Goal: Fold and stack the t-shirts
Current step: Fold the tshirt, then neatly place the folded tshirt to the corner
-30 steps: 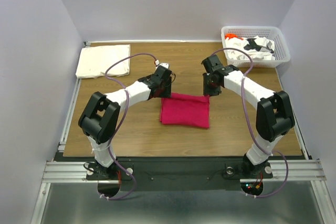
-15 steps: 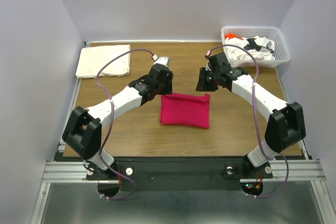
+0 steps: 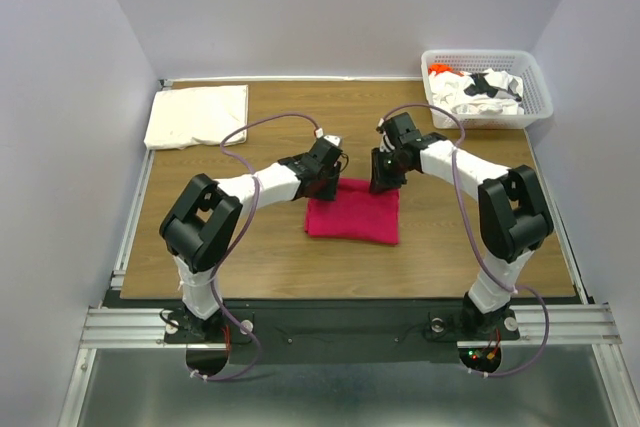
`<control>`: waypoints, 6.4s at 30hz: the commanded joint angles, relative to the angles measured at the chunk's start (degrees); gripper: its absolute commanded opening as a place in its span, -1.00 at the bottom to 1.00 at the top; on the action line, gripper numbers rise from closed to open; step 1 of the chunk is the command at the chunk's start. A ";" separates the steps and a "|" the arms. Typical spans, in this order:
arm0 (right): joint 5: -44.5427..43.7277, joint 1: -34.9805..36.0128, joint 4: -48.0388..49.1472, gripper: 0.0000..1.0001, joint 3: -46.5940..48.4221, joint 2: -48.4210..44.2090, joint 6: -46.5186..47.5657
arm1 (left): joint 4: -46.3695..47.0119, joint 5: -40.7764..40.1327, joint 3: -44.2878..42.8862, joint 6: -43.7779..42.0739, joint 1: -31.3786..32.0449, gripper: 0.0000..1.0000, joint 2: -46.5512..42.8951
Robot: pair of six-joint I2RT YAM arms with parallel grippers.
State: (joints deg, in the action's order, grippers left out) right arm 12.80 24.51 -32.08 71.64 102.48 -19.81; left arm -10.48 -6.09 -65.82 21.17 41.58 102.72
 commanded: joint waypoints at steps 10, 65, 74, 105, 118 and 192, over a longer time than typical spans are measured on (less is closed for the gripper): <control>-10.69 -4.56 2.98 -0.42 7.99 0.01 -1.10 | 1.08 2.04 -12.14 -0.78 -5.90 -0.02 3.37; 24.23 -9.75 36.73 -0.54 -43.86 -22.77 -8.66 | 16.10 15.14 25.92 14.52 -1.07 -0.65 -16.77; 26.57 -12.29 36.38 -0.63 -44.05 -26.27 -10.51 | 15.32 15.05 29.44 16.71 -1.15 -0.67 -17.80; 39.24 3.35 70.84 -0.36 -30.59 5.47 -22.37 | -6.75 3.80 26.09 15.57 -13.63 0.45 -42.68; 33.96 -12.28 48.95 -0.34 -19.61 -0.80 -9.11 | -6.22 4.77 27.68 15.92 -13.72 0.45 -44.53; -34.68 34.02 4.74 -0.99 5.36 1.41 3.38 | 11.43 28.14 23.02 19.78 -25.41 0.97 -22.13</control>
State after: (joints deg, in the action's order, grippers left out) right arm -22.57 59.20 -30.96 76.86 107.61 -15.22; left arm -4.99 16.23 -38.61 36.99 14.98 78.13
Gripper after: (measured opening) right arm 0.046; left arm 0.982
